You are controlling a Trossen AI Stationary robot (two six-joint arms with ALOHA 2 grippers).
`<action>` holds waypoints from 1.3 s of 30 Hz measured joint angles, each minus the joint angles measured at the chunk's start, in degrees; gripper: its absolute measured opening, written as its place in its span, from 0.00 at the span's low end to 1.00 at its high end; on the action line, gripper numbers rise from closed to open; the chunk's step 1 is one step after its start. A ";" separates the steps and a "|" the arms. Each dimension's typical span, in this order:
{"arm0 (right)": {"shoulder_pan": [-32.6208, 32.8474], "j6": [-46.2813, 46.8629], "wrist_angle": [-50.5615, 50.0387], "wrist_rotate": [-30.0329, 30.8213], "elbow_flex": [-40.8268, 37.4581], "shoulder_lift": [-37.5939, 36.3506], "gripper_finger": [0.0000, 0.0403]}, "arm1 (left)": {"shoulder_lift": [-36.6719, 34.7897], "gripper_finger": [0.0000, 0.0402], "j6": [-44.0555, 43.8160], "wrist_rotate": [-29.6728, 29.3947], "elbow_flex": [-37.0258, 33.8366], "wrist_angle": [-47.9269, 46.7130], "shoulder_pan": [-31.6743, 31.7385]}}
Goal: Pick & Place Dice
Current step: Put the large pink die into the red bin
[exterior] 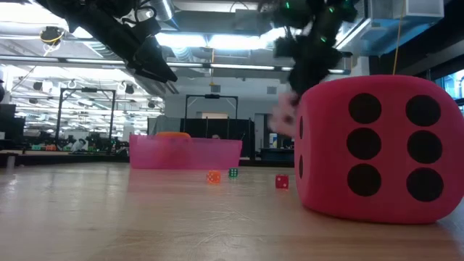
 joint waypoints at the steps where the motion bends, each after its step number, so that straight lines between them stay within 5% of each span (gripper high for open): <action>1: 0.00 -0.37 2.58 0.81 1.12 0.00 0.93 | 0.00 1.00 0.00 -0.01 0.00 0.00 0.00; 9: -0.09 -6.78 27.78 1.30 2.05 0.47 0.94 | -0.01 1.00 -0.15 0.00 0.00 0.00 0.00; 19: -1.93 -0.52 37.93 0.07 1.88 11.24 0.94 | 0.28 1.00 -0.41 0.25 0.01 4.41 0.00; 29: -2.40 3.83 46.88 12.38 1.92 16.68 0.93 | 1.01 1.00 -9.07 2.87 0.01 12.88 0.00; 39: -4.09 14.46 48.28 9.21 1.88 18.41 0.93 | 1.01 1.00 -4.87 -11.75 0.01 13.75 0.09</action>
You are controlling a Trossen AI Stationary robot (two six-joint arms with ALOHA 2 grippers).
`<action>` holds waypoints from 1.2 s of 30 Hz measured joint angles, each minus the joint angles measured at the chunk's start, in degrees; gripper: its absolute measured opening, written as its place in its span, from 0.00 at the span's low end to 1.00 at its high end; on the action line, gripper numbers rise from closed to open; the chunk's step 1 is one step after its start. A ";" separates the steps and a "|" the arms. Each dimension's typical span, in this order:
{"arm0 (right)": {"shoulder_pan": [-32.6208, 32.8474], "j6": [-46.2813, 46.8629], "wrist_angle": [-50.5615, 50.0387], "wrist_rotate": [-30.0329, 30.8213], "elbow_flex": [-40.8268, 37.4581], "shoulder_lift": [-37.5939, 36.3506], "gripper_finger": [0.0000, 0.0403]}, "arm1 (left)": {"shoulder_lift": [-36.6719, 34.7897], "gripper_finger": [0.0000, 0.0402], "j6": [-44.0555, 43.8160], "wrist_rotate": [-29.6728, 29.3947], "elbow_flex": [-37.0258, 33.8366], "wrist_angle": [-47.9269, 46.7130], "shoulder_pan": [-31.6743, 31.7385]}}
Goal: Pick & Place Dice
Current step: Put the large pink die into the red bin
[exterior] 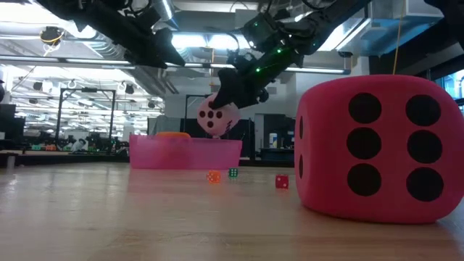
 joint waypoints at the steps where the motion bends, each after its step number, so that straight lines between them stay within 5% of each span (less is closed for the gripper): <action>1: 0.04 0.45 1.61 -0.07 0.11 0.64 0.93 | 0.00 1.00 -0.23 -0.60 0.00 0.05 0.06; 12: 0.00 1.26 3.00 0.48 0.04 4.01 0.93 | 0.71 1.00 0.67 -3.64 0.00 0.30 0.44; 19: -0.15 1.26 3.48 0.60 0.04 4.01 0.93 | 3.96 0.91 1.01 17.75 0.00 0.32 1.03; 28: -0.16 1.53 3.50 0.64 0.04 4.01 0.93 | 14.55 0.60 0.40 16.88 0.00 4.83 1.16; 36: -0.17 1.68 3.48 0.64 0.04 4.01 0.93 | 22.57 0.20 0.27 23.85 0.00 19.23 1.14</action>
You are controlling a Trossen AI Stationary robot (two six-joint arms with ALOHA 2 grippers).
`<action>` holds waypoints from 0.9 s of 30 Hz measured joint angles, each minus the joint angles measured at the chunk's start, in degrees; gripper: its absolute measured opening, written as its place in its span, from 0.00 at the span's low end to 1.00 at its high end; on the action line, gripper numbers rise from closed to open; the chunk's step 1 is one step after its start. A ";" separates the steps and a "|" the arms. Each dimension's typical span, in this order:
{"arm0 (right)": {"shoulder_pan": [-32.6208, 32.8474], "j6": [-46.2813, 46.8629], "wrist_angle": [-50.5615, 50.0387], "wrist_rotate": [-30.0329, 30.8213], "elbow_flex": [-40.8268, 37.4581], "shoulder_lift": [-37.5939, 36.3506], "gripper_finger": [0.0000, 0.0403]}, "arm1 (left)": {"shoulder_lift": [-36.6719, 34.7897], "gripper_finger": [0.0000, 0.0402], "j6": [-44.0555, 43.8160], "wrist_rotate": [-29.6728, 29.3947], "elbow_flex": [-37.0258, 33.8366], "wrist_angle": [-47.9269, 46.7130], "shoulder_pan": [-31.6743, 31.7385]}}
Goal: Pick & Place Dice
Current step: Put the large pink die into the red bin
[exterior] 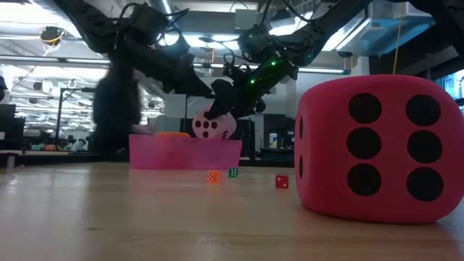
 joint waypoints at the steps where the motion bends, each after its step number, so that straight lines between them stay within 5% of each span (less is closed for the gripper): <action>1: 0.00 0.00 0.00 0.00 0.00 0.00 0.93 | 0.46 0.15 0.29 0.52 0.00 0.65 0.02; 5: -0.21 0.02 0.09 -0.07 0.00 -0.02 0.93 | 1.23 0.02 2.57 2.62 0.00 0.92 0.02; 17: -2.00 4.26 1.43 -7.13 0.00 -0.04 0.98 | 1.36 0.00 3.11 4.62 0.01 1.44 0.00; 27: -1.99 2.92 1.75 -7.10 0.00 -0.07 0.99 | 1.55 0.00 2.98 6.32 0.02 3.74 0.00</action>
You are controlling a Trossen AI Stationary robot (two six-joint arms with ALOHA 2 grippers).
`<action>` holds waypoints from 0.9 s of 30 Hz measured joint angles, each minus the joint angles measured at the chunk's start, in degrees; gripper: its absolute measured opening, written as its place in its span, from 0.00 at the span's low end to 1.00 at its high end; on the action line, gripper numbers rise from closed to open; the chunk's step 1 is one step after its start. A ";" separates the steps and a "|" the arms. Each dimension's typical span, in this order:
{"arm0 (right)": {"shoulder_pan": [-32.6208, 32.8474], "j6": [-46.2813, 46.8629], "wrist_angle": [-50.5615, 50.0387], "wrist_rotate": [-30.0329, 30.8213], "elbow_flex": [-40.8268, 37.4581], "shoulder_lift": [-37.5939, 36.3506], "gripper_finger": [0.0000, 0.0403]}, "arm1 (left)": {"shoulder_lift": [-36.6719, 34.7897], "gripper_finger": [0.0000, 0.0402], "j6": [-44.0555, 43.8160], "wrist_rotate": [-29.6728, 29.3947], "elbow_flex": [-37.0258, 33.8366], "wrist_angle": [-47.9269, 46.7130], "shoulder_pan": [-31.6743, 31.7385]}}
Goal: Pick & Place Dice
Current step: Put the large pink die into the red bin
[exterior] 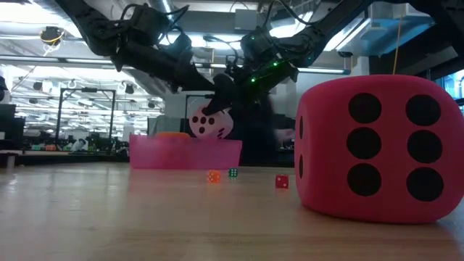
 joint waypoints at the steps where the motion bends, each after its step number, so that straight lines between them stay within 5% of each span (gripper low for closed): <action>1: 0.00 -0.20 0.00 0.00 0.00 0.00 0.99 | 0.37 0.00 -0.20 0.00 0.01 0.26 -0.01; 10: -0.05 -0.19 -1.03 0.27 -0.02 0.07 0.99 | 8.28 0.00 -1.35 -3.21 0.97 3.68 0.46; 27: -0.04 -0.39 -1.27 -2.41 0.01 0.02 0.99 | 8.93 0.00 -1.40 -11.44 3.80 -6.54 1.91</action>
